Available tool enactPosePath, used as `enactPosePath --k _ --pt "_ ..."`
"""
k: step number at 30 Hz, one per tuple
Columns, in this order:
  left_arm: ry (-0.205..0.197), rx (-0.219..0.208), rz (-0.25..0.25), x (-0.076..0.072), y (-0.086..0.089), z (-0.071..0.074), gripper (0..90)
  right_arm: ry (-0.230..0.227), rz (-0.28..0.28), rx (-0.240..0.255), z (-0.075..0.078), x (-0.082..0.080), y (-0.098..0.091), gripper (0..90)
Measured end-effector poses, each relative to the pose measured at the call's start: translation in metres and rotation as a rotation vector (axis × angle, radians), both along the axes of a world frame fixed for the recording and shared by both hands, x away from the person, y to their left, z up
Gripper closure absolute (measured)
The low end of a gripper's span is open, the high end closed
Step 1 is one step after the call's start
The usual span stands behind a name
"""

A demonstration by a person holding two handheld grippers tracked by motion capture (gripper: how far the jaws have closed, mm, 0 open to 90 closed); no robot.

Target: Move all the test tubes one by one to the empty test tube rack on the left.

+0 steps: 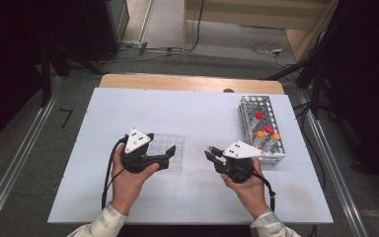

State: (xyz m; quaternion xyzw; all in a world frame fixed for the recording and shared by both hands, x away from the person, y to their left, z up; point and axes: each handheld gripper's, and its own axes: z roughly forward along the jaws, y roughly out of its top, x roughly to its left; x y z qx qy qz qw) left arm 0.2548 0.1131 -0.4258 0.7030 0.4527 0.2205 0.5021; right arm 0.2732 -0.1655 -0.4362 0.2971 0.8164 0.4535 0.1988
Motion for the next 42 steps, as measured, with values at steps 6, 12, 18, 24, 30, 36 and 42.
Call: enactPosePath --k 6,12,18,24,30,36,42 --pt "-0.005 0.002 -0.07 0.004 -0.026 0.004 22.0 0.0 0.015 -0.004 -0.003 -0.001 0.006 73.7" --pt "0.002 0.004 -0.146 0.009 -0.058 0.004 28.0 0.0 0.013 -0.001 -0.006 -0.002 0.008 73.7" --pt "0.01 0.001 -0.189 0.012 -0.073 0.004 40.0 -0.002 0.011 0.005 -0.007 -0.003 0.009 73.7" --pt "0.025 -0.004 -0.219 0.014 -0.08 0.003 51.8 -0.004 0.011 0.007 -0.007 -0.003 0.009 73.7" --pt "0.03 0.008 -0.227 0.015 -0.081 0.003 61.5 -0.006 0.009 0.007 -0.007 -0.003 0.009 73.7" --pt "0.033 0.009 -0.23 0.015 -0.083 0.002 65.6 -0.006 0.005 0.004 -0.007 -0.003 0.009 73.7" --pt "0.037 0.018 -0.247 0.015 -0.085 0.002 76.2 -0.011 0.001 0.005 -0.008 -0.003 0.009 73.7"
